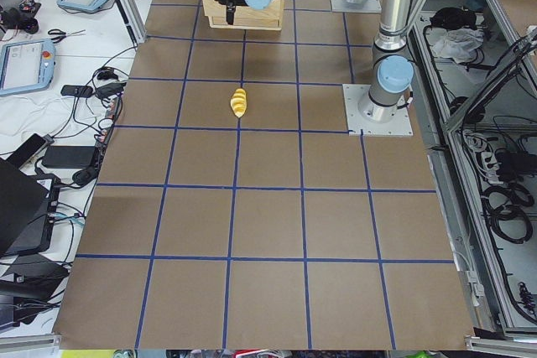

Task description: Open upper drawer

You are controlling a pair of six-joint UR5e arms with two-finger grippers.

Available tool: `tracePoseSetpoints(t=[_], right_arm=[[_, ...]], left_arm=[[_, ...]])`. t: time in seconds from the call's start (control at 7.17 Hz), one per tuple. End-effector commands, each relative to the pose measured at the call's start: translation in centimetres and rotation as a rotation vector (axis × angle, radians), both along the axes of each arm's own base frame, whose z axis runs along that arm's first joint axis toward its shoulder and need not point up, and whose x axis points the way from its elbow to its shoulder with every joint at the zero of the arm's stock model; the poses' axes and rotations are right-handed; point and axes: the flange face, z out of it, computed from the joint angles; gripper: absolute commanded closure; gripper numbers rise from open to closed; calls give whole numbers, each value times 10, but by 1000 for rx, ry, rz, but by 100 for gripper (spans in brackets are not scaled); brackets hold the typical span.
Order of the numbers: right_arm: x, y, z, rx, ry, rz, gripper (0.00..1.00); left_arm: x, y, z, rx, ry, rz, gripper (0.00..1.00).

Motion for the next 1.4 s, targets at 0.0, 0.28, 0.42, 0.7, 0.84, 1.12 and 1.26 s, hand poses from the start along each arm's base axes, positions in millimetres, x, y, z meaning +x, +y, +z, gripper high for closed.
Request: tracePoseSetpoints(t=[0.0,0.28,0.42,0.7,0.84,1.12,1.26], right_arm=[[0,0,0,-1,0,0,0],[0,0,0,-1,0,0,0],[0,0,0,-1,0,0,0],[0,0,0,1,0,0,0],[0,0,0,-1,0,0,0],[0,0,0,-1,0,0,0],[0,0,0,-1,0,0,0]], left_arm=[[38,4,2,16,-11,3,0],[64,6,2,14,-67,28,0],[80,6,3,22,-84,52,0],[91,16,29,53,-84,97,0],[89,27,48,91,-98,174,0],[87,54,90,133,-132,212,0],[89,77,104,168,-186,221,0]])
